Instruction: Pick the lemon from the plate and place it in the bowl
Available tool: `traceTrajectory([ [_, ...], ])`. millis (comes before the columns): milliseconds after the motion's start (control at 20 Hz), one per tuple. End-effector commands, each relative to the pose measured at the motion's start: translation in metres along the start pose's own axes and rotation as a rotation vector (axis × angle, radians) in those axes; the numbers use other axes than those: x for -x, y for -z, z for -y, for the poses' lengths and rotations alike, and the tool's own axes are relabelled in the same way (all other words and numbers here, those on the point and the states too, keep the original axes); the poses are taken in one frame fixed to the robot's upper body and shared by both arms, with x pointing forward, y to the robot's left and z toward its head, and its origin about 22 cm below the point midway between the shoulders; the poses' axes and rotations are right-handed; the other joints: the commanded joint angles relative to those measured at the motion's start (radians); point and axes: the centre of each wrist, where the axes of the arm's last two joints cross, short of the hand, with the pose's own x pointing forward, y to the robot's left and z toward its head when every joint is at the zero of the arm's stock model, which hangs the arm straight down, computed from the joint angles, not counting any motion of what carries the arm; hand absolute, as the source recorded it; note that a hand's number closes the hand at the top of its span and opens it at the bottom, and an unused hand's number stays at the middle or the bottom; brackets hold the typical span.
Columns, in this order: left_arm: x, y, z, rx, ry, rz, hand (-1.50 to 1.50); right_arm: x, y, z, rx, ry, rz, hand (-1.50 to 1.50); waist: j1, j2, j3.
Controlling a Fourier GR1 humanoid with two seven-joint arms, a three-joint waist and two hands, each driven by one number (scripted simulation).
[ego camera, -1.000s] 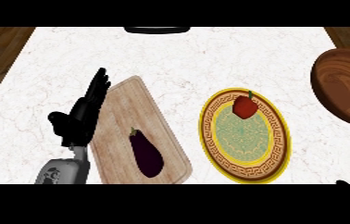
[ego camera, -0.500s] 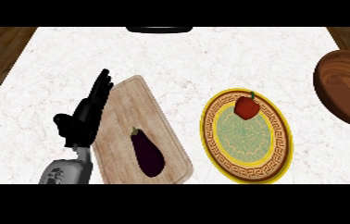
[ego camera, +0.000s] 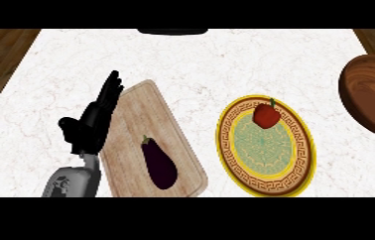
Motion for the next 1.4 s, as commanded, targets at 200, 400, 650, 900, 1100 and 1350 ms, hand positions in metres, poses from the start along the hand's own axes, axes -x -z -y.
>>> traceTrajectory([
  [200,-0.012,-0.002,0.007,-0.001,0.015,-0.001,0.00,0.079,0.033,-0.024,0.016,-0.136,-0.068,1.50,0.002,-0.001,0.001],
  [400,0.010,-0.015,0.014,0.005,0.004,-0.007,0.00,0.101,0.053,-0.045,0.024,-0.182,-0.093,1.50,0.012,0.002,0.001],
  [650,-0.003,0.000,0.011,-0.005,0.004,0.006,0.00,0.164,0.036,-0.059,0.005,-0.184,-0.136,1.50,0.000,0.001,0.001],
  [900,0.006,0.002,0.003,-0.001,-0.003,-0.004,0.00,0.184,0.044,-0.067,-0.089,-0.026,-0.228,1.50,0.009,0.006,0.002],
  [1100,-0.003,0.001,0.006,0.006,0.007,-0.007,0.00,0.206,0.032,-0.065,-0.233,0.052,-0.208,-1.50,0.005,0.002,0.002],
  [1350,-0.005,-0.006,0.003,0.011,0.013,0.009,0.00,0.214,0.036,-0.059,-0.183,0.180,-0.140,-1.50,0.019,0.006,0.003],
])
